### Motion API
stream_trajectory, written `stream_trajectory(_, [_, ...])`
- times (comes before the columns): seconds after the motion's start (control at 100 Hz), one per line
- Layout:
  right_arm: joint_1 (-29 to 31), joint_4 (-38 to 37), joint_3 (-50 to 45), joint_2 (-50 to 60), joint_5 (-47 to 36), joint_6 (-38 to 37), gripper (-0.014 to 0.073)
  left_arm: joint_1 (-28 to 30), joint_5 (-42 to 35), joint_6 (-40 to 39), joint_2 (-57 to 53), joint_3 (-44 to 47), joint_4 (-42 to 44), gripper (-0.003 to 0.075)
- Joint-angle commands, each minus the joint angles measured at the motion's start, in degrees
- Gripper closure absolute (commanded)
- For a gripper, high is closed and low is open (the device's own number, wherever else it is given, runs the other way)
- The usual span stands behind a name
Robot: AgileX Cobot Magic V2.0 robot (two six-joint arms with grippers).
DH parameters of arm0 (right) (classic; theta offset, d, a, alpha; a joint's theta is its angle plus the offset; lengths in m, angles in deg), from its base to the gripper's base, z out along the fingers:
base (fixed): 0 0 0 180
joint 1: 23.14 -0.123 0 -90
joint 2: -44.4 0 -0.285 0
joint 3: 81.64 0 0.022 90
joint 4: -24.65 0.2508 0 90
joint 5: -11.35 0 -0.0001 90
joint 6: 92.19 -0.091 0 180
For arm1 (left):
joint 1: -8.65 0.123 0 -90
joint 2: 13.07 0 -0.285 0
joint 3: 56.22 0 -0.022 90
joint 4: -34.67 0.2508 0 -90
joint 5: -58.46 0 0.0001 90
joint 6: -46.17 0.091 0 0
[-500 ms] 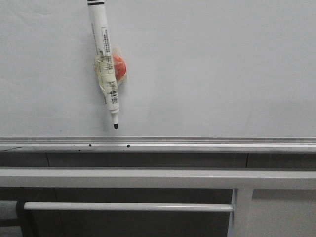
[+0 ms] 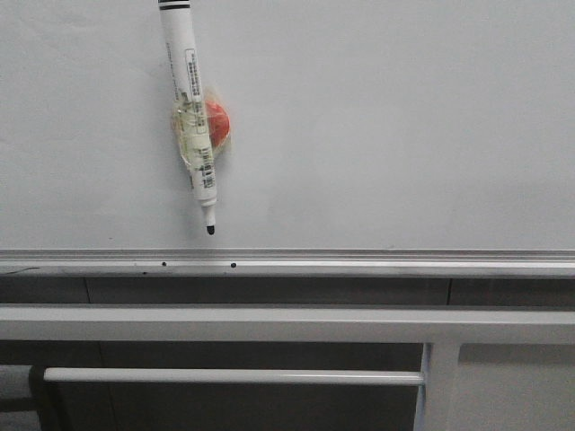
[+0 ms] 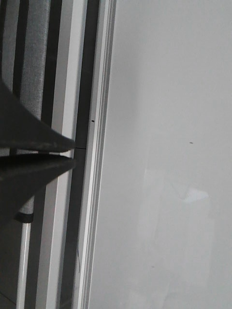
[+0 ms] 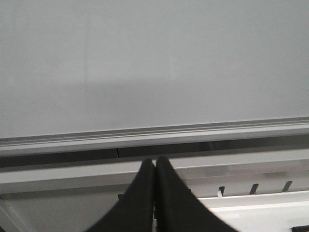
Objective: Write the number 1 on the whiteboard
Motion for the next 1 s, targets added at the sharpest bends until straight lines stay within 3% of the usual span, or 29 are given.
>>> stream_trajectory(0.0, [0.4, -0.5, -1.5, 0.8, -1.5, 0.5, 0.0637, 0.0, -5.6, -0.1, -1.4, 0.4, -0.6, 0.0741])
stream_trajectory(0.21, [0.4, -0.6, -1.5, 0.8, -22.3, 0.5, 0.0637, 0.0, -15.0, -0.1, -1.4, 0.4, -4.5, 0.0741])
stream_trajectory(0.48, [0.4, -0.6, -1.5, 0.8, -40.3, 0.5, 0.0637, 0.0, -13.9, 0.2, -1.4, 0.4, -1.0, 0.0741])
stream_trajectory(0.76, [0.4, -0.6, -1.5, 0.8, -50.6, 0.5, 0.0637, 0.0, -19.6, 0.2, -1.4, 0.4, 4.1, 0.0741])
stream_trajectory(0.99, [0.4, -0.6, -1.5, 0.8, -51.1, 0.5, 0.0637, 0.2, -26.3, 0.2, -1.4, 0.4, 4.1, 0.0741])
